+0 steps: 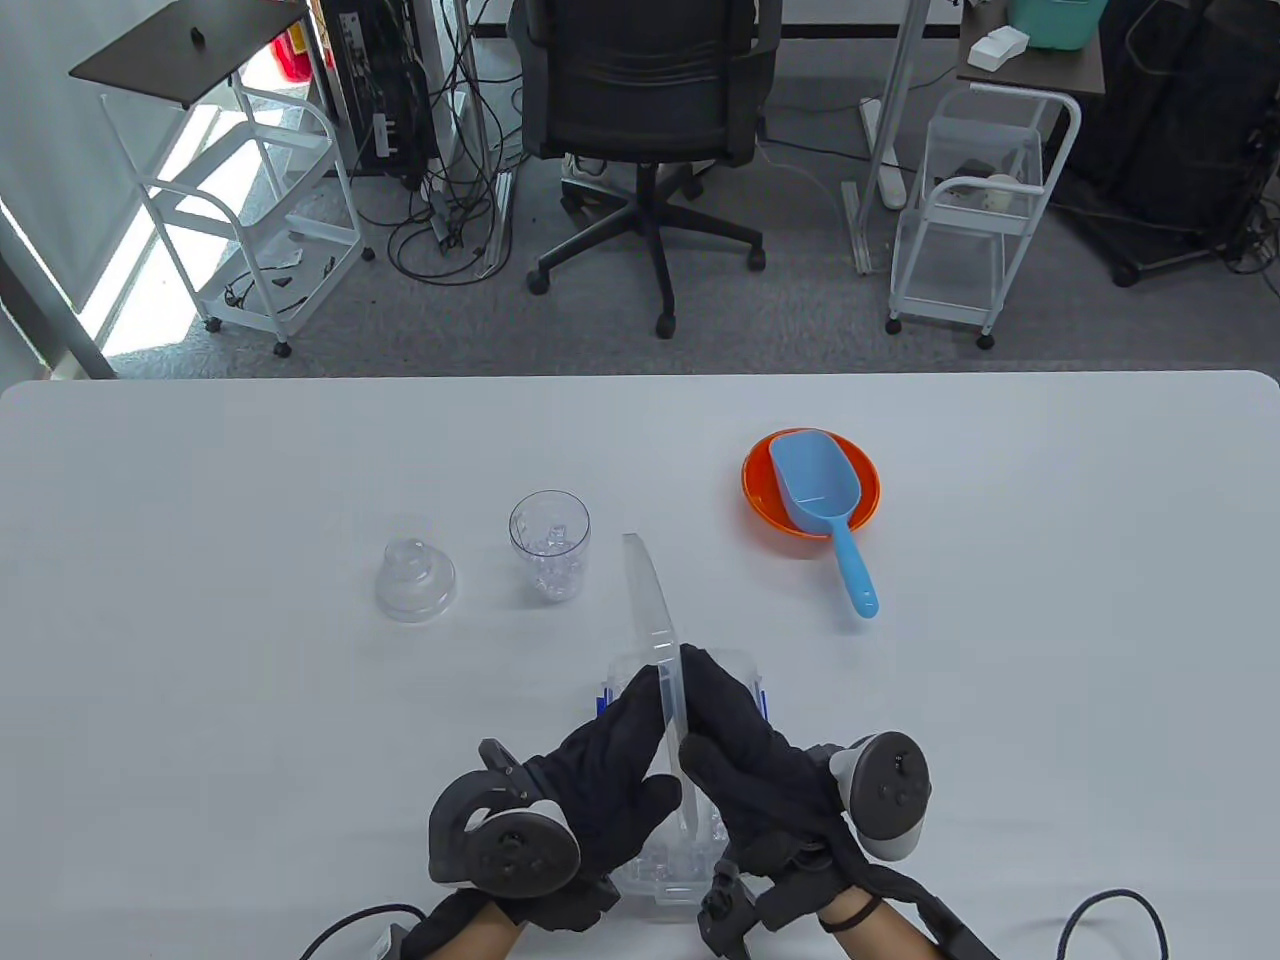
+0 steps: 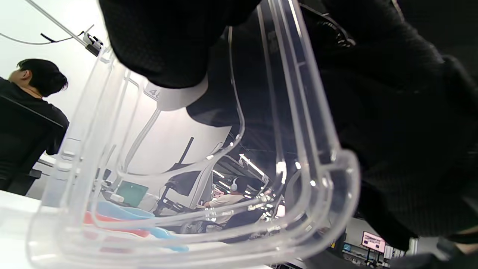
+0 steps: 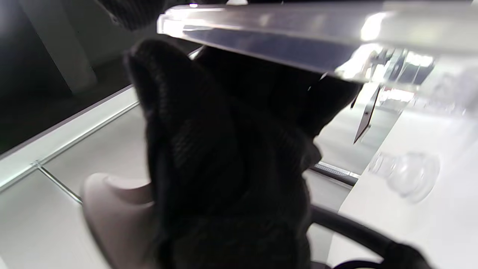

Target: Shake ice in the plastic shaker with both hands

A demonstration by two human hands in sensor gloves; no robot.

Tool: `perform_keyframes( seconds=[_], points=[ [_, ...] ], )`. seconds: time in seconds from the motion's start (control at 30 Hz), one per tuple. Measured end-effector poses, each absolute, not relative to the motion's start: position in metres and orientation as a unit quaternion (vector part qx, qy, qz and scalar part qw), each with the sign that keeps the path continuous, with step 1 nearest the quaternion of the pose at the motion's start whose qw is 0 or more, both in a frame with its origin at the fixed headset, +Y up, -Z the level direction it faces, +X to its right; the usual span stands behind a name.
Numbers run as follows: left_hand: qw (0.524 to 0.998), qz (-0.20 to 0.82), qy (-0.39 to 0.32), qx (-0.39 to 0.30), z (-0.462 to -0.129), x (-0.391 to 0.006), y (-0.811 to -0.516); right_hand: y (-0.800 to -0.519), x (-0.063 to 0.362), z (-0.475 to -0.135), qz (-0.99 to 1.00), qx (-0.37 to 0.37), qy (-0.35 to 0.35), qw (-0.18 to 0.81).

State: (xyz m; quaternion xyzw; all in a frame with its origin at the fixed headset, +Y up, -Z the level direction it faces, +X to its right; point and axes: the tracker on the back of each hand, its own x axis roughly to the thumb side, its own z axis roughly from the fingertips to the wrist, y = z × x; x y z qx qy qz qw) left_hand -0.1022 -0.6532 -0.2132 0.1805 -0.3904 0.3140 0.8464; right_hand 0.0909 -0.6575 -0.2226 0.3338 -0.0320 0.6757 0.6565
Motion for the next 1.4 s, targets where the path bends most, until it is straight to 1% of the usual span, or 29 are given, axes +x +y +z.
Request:
perform_keyframes(
  seconds=[0.17,0.3,0.5,0.6,0.67,0.73,0.83,0.9,0.97,1.0,1.07,1.2,1.23,1.27,1.33,1.4],
  points=[
    [0.848,0.328,-0.369,0.195,-0.215,-0.107,-0.652,-0.659,0.086,-0.221,0.671,0.378,-0.014,0.638],
    [0.854,0.300,-0.369,0.212,-0.216,-0.110,-0.650,-0.659,0.086,-0.220,0.669,0.384,-0.016,0.636],
    [0.846,0.342,-0.353,0.208,-0.217,-0.113,-0.650,-0.660,0.086,-0.220,0.687,0.386,-0.022,0.615],
    [0.838,0.380,-0.306,0.245,-0.217,-0.121,-0.648,-0.657,0.088,-0.221,0.698,0.387,-0.029,0.602],
    [0.837,0.395,-0.284,0.251,-0.218,-0.125,-0.648,-0.655,0.090,-0.222,0.714,0.382,-0.036,0.585],
    [0.833,0.409,-0.273,0.253,-0.220,-0.129,-0.648,-0.654,0.096,-0.224,0.745,0.363,-0.058,0.557],
    [0.826,0.422,-0.273,0.254,-0.220,-0.132,-0.645,-0.653,0.111,-0.230,0.802,0.290,-0.099,0.513],
    [0.823,0.425,-0.281,0.253,-0.221,-0.133,-0.644,-0.655,0.118,-0.236,0.832,0.256,-0.098,0.482],
    [0.817,0.425,-0.311,0.238,-0.221,-0.132,-0.643,-0.658,0.125,-0.243,0.884,0.222,-0.090,0.401],
    [0.815,0.427,-0.316,0.233,-0.221,-0.132,-0.643,-0.660,0.127,-0.245,0.897,0.210,-0.081,0.380],
    [0.810,0.438,-0.317,0.225,-0.221,-0.131,-0.644,-0.663,0.130,-0.249,0.900,0.200,-0.064,0.382],
    [0.791,0.477,-0.334,0.190,-0.226,-0.132,-0.647,-0.667,0.133,-0.254,0.837,0.230,-0.029,0.496],
    [0.785,0.491,-0.333,0.181,-0.227,-0.134,-0.648,-0.666,0.133,-0.254,0.824,0.238,-0.034,0.512],
    [0.782,0.499,-0.327,0.181,-0.228,-0.135,-0.649,-0.664,0.133,-0.253,0.822,0.237,-0.042,0.516],
    [0.776,0.514,-0.320,0.178,-0.230,-0.138,-0.649,-0.660,0.135,-0.251,0.840,0.227,-0.067,0.487],
    [0.782,0.511,-0.308,0.183,-0.231,-0.141,-0.649,-0.654,0.135,-0.248,0.859,0.215,-0.091,0.455]
  ],
)
